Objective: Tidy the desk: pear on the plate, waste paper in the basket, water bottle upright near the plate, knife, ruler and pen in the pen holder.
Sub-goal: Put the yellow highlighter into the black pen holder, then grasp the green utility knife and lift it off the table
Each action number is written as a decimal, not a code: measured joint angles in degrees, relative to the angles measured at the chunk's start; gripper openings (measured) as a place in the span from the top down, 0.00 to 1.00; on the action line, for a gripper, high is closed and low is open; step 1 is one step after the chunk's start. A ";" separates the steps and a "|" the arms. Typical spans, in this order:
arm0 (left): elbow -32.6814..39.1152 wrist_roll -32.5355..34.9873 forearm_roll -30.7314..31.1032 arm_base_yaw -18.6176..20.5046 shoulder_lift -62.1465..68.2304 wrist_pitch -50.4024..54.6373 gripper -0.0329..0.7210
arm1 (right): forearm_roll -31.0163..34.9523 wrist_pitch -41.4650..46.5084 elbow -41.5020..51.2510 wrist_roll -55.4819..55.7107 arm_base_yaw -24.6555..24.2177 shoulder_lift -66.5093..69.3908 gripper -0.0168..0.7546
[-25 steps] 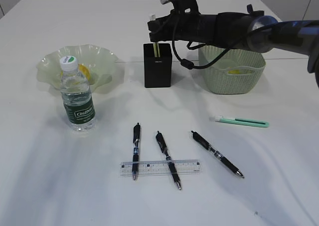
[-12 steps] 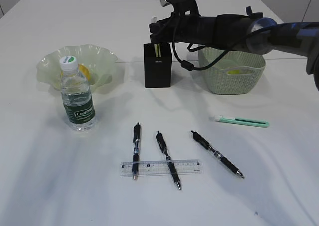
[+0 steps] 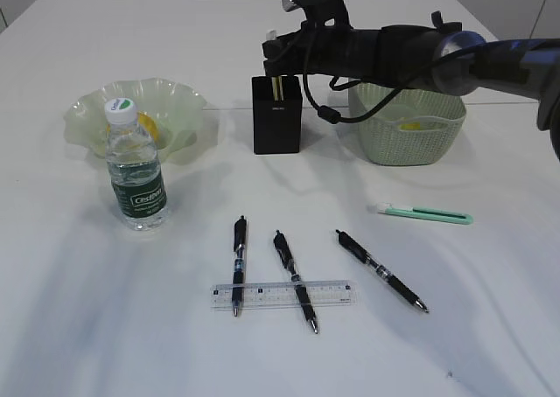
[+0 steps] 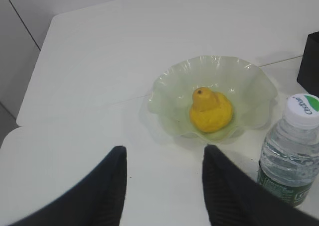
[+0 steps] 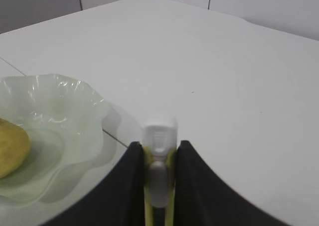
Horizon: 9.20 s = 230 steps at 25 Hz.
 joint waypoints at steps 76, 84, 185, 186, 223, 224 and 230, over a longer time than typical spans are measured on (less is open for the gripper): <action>0.00 0.00 0.00 0.00 0.00 0.00 0.49 | -48.97 18.06 0.00 67.91 -3.78 -7.17 0.70; 0.00 0.00 0.00 0.00 0.00 0.00 0.49 | -56.92 24.73 0.00 72.31 -3.78 -9.79 0.70; 0.00 0.00 0.10 0.00 0.00 2.72 0.49 | -107.67 47.95 6.34 113.41 -3.78 -19.50 0.69; 0.00 0.00 0.10 0.00 0.00 2.83 0.49 | -108.24 47.95 6.34 113.56 -3.78 -19.50 0.69; 0.00 0.00 0.10 0.00 0.00 5.36 0.50 | -110.27 47.29 14.78 76.06 -3.78 -19.50 0.69; 0.00 0.00 0.10 0.00 0.00 5.36 0.50 | -110.27 47.29 14.78 74.25 -3.78 -19.50 0.69; 0.00 0.00 0.10 0.00 0.00 5.36 0.50 | -109.19 47.18 14.78 62.01 -3.78 -19.50 0.69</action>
